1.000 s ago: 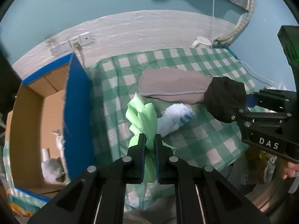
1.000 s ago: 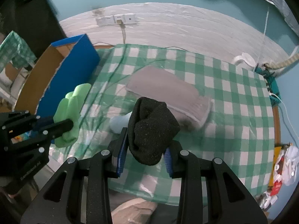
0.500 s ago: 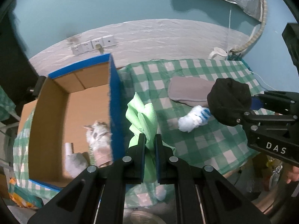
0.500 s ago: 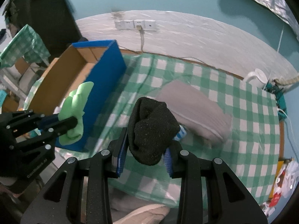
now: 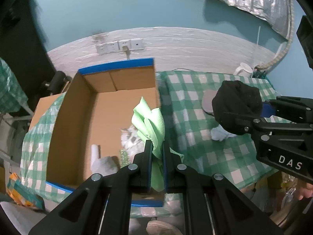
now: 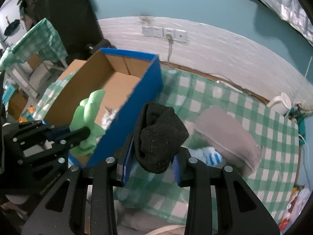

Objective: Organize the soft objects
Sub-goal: 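Carry the black sock into the box with the right tool while the left drops the green cloth there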

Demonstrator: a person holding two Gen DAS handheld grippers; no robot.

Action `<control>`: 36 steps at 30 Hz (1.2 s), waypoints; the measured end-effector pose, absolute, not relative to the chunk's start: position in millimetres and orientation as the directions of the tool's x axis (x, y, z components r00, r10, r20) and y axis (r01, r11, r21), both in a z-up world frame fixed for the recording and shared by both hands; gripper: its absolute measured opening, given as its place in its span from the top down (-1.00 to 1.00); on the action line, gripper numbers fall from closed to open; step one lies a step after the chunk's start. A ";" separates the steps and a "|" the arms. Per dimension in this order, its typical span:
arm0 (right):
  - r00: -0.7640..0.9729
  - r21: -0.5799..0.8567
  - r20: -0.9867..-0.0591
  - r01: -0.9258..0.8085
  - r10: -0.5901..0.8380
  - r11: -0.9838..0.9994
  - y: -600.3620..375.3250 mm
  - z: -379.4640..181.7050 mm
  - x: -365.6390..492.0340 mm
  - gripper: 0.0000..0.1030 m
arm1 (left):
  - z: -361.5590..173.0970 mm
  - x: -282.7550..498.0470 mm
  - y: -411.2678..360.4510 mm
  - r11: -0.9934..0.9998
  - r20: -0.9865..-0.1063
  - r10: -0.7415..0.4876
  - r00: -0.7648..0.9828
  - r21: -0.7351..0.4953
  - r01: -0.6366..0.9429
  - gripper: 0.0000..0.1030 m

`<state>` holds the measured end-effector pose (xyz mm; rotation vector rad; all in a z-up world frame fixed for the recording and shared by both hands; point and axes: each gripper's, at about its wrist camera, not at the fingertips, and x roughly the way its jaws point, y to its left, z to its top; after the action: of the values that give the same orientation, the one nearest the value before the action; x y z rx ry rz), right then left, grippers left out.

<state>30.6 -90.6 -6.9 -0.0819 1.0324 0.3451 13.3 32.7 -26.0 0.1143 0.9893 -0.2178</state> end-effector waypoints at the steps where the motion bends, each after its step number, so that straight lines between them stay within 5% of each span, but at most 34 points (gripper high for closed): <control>1: 0.464 0.094 -0.850 -0.330 0.248 0.939 -84.0 -5.8 32.5 0.35 | -26.0 14.3 37.5 0.975 -0.838 -0.123 0.531 -0.003 0.223 0.82; 31: 0.359 0.099 -0.883 -0.486 0.301 0.869 21.2 -37.9 69.9 0.33 | -53.0 31.6 124.4 0.999 -0.865 0.029 0.501 0.035 0.003 0.80; 36: 0.367 0.093 -0.879 -0.493 0.304 0.865 24.2 -43.6 73.0 0.22 | -58.4 33.7 128.3 0.999 -0.872 0.045 0.487 0.043 -0.014 0.26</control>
<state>73.0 24.2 -43.6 -0.1986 1.0801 0.5163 33.7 128.3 -58.4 0.0314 1.0620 0.0357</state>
